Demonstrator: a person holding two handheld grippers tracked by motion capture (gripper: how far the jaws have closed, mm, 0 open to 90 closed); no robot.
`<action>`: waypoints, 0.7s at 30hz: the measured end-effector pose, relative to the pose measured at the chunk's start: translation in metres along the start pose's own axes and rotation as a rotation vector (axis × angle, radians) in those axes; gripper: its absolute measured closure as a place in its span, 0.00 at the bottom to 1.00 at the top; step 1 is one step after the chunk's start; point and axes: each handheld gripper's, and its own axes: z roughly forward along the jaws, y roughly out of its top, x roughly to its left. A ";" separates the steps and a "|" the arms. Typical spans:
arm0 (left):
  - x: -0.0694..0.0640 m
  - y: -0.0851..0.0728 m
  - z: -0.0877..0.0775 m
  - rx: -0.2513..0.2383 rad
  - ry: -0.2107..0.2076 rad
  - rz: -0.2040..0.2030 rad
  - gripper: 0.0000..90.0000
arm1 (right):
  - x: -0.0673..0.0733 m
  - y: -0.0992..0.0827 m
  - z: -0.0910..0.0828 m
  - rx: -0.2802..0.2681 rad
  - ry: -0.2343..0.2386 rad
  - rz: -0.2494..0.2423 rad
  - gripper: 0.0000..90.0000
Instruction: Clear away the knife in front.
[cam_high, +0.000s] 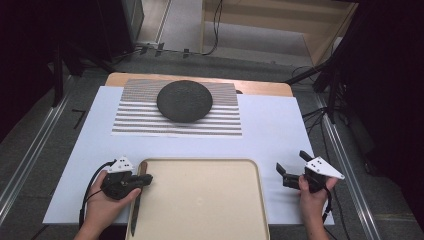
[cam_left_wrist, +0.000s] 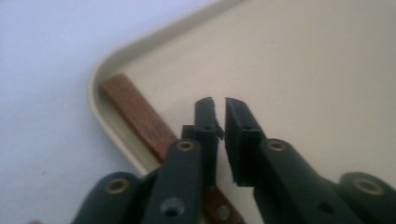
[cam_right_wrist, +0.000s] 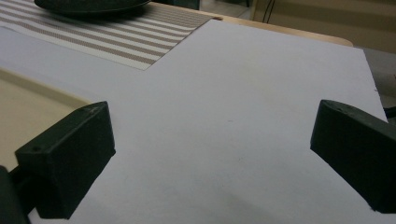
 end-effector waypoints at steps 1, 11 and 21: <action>0.000 0.000 -0.001 -0.017 0.010 0.001 0.84 | 0.000 0.000 0.000 0.000 0.001 0.001 0.00; 0.011 -0.001 -0.017 -0.149 0.022 -0.036 0.49 | 0.000 0.000 0.000 0.001 0.003 -0.001 0.00; 0.019 -0.003 -0.034 -0.250 0.027 -0.029 0.02 | 0.000 0.000 0.000 0.001 0.007 -0.002 0.00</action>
